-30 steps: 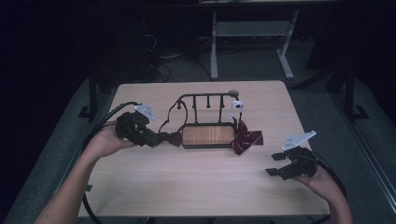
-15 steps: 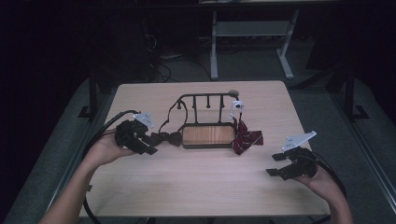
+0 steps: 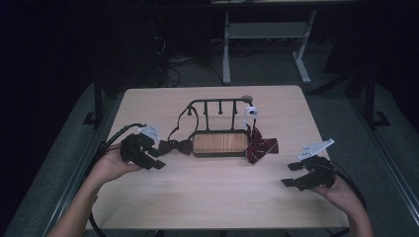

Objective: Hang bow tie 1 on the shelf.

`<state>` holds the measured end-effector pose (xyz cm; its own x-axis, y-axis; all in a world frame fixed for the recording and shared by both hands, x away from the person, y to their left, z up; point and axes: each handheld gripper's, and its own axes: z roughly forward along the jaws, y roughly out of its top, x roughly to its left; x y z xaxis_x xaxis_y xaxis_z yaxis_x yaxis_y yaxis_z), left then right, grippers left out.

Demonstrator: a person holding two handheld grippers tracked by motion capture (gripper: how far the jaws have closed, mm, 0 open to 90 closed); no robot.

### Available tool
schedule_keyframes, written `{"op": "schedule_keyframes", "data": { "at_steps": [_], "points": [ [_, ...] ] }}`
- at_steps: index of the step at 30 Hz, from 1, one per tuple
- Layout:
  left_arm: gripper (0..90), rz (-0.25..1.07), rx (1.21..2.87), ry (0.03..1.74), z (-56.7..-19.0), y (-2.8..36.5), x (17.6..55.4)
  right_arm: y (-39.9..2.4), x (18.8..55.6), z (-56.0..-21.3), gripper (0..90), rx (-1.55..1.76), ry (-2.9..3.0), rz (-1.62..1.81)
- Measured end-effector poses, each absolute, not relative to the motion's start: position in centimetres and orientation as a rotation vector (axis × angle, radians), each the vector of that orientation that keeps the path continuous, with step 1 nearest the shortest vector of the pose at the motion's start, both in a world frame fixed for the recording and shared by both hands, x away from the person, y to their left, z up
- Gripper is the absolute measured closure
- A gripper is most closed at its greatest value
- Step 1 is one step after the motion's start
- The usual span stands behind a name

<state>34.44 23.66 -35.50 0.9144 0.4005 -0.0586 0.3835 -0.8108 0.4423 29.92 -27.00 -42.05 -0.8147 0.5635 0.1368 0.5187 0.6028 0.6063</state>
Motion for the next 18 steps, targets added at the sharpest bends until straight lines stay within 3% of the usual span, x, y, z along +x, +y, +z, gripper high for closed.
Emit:
{"op": "schedule_keyframes", "data": {
  "at_steps": [18],
  "points": [
    [45.4, 0.058, 2.584, 0.599, -37.1, 24.1, 33.4, -26.9, 29.9, -42.3, 32.7, 0.922, 2.754, 1.006]
  ]
}}
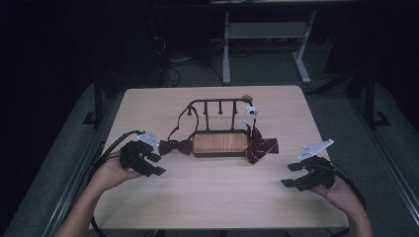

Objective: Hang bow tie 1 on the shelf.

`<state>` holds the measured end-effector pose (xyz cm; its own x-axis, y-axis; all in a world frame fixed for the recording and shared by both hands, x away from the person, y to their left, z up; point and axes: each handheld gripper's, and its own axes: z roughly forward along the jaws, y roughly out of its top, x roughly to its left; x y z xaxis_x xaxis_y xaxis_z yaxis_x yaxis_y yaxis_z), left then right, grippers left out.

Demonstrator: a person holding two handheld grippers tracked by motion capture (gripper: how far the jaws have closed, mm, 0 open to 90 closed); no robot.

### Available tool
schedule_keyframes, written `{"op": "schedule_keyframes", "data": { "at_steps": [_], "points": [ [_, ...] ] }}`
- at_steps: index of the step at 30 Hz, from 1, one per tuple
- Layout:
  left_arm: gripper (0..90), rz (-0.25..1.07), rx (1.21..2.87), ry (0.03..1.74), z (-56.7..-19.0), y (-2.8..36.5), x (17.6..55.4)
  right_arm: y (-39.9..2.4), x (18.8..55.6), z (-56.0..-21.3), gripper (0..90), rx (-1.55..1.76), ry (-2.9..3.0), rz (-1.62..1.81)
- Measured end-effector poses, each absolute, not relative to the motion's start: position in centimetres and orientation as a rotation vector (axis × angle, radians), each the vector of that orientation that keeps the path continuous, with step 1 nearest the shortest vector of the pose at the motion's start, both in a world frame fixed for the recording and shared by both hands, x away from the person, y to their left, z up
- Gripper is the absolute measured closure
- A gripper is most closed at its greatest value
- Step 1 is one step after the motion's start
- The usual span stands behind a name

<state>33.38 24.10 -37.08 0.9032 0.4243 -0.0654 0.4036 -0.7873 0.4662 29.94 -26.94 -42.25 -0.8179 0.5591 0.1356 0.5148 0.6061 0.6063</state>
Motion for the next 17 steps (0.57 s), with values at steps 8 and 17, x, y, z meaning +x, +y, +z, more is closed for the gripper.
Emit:
{"op": "schedule_keyframes", "data": {
  "at_steps": [8, 17],
  "points": [
    [42.5, 0.049, 2.565, 0.622, -38.0, 24.3, 32.9, -26.9, 29.9, -42.3, 32.7, 0.927, 2.758, 1.002],
    [34.7, 0.059, 2.512, 0.637, -38.2, 24.5, 31.9, -26.8, 29.9, -42.6, 32.7, 0.924, 2.766, 1.008]
  ]
}}
